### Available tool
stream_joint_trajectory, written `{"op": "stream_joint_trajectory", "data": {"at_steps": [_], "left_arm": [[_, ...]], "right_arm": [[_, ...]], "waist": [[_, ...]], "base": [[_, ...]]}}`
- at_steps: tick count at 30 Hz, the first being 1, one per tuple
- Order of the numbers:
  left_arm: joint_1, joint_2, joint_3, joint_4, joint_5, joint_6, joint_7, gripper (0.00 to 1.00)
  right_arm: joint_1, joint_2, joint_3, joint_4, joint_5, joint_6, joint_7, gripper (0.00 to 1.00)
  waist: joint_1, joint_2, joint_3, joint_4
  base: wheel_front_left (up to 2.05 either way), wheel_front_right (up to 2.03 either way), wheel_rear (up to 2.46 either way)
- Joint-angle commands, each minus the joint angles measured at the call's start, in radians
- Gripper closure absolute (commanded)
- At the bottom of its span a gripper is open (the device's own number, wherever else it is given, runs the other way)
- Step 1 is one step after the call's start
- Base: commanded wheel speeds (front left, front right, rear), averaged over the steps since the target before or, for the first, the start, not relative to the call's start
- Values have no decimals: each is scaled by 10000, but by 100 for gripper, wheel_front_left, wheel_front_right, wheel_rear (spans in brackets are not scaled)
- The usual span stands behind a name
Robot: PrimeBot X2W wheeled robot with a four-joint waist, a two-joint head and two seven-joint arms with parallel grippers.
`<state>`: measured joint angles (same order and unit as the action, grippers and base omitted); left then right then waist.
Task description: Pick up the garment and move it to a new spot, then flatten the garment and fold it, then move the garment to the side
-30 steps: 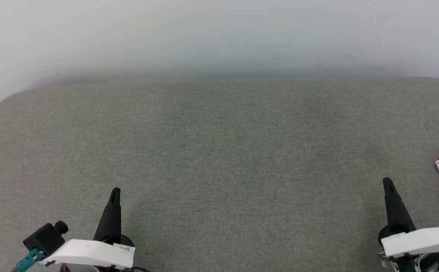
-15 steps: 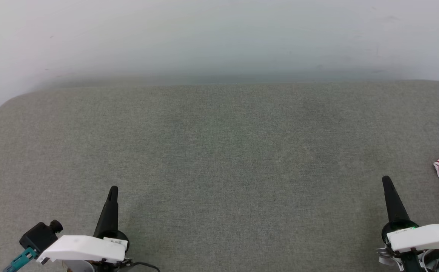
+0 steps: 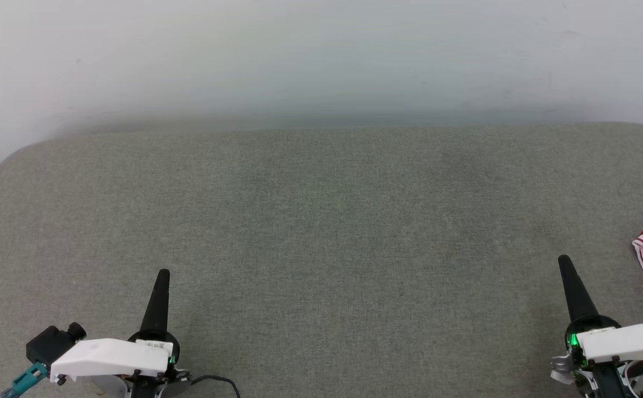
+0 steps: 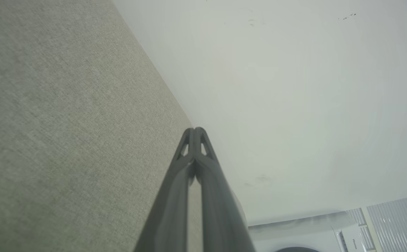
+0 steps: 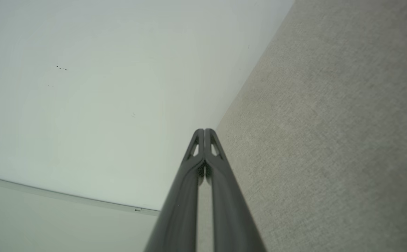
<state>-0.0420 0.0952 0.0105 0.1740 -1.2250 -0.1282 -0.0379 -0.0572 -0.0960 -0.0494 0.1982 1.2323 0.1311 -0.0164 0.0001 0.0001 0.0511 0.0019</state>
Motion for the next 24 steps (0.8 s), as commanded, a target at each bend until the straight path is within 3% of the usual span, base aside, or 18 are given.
{"op": "stream_joint_trajectory", "data": {"at_steps": [1, 24], "left_arm": [[-185, 31, 63, -5, -237, -29, 60, 100], [-443, -55, 341, 343, -2186, -31, 615, 100]], "right_arm": [[-177, 16, -35, -19, 249, -4, 68, 100], [-364, 155, -209, 211, 2098, -4, 573, 100]], "waist": [[0, -1, -12, -1], [-1, -1, -213, -9]], "base": [[0, 0, 0], [0, 0, 0]]}}
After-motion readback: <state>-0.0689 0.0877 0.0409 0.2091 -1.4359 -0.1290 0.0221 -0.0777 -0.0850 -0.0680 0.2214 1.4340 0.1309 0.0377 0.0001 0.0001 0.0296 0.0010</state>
